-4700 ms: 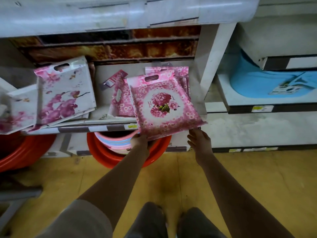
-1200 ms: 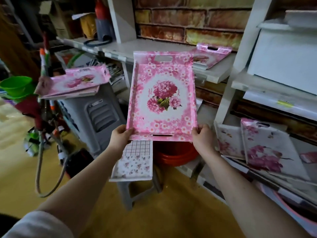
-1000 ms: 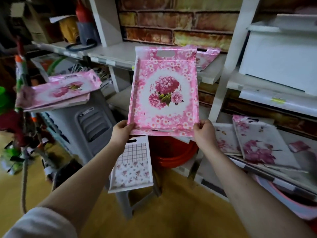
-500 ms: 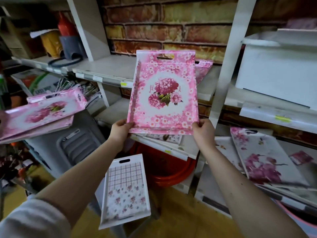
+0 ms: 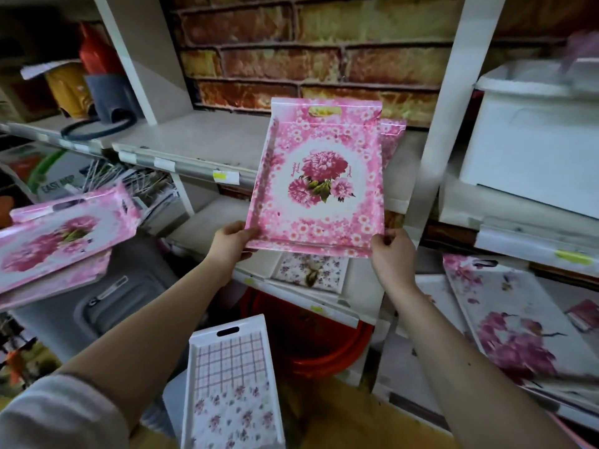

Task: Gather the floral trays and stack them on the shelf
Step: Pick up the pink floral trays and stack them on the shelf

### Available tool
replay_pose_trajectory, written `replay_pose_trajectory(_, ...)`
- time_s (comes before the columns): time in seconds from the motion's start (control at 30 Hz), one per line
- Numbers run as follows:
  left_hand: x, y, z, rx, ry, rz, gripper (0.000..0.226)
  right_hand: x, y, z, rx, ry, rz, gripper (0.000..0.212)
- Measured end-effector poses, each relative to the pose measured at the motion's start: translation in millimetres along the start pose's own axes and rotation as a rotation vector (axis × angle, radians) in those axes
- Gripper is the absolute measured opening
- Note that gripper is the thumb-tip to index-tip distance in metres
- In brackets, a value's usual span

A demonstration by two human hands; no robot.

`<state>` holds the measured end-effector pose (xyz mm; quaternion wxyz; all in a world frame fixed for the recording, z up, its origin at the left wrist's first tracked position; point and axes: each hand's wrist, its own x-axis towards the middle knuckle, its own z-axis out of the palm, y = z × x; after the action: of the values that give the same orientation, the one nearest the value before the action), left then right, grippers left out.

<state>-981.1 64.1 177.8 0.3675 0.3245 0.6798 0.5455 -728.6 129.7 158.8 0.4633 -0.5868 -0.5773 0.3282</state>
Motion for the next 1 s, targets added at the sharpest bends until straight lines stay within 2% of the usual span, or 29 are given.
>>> replay_pose_trajectory(0.23,64,32,13,0.034,-0.154,0.052,0.006,39,-21,11,0.000,0.129,0.062,0.024)
replay_pose_trajectory(0.3,85,47,16,0.055,-0.187,0.085,0.007,50,-33,15,0.000,0.161,0.078,0.020)
replay_pose_trajectory(0.47,129,78,31,0.044,-0.169,0.206,0.021,79,-60,25,0.031,0.253,0.096,0.024)
replay_pose_trajectory(0.63,166,93,39,0.125,-0.252,0.283,0.028,106,-76,33,0.083,0.306,0.167,0.034)
replay_pose_trajectory(0.7,170,95,44,0.212,-0.234,0.315,0.033,112,-77,32,0.090,0.293,0.185,0.032)
replay_pose_trajectory(0.8,187,100,52,0.307,-0.198,0.322,0.037,129,-80,38,0.045,0.298,0.196,0.018)
replay_pose_trajectory(0.9,196,104,57,0.359,-0.182,0.360,0.041,141,-83,39,-0.006,0.304,0.209,0.026)
replay_pose_trajectory(1.0,207,105,56,0.411,-0.189,0.433,0.042,150,-81,43,-0.013,0.303,0.238,0.024)
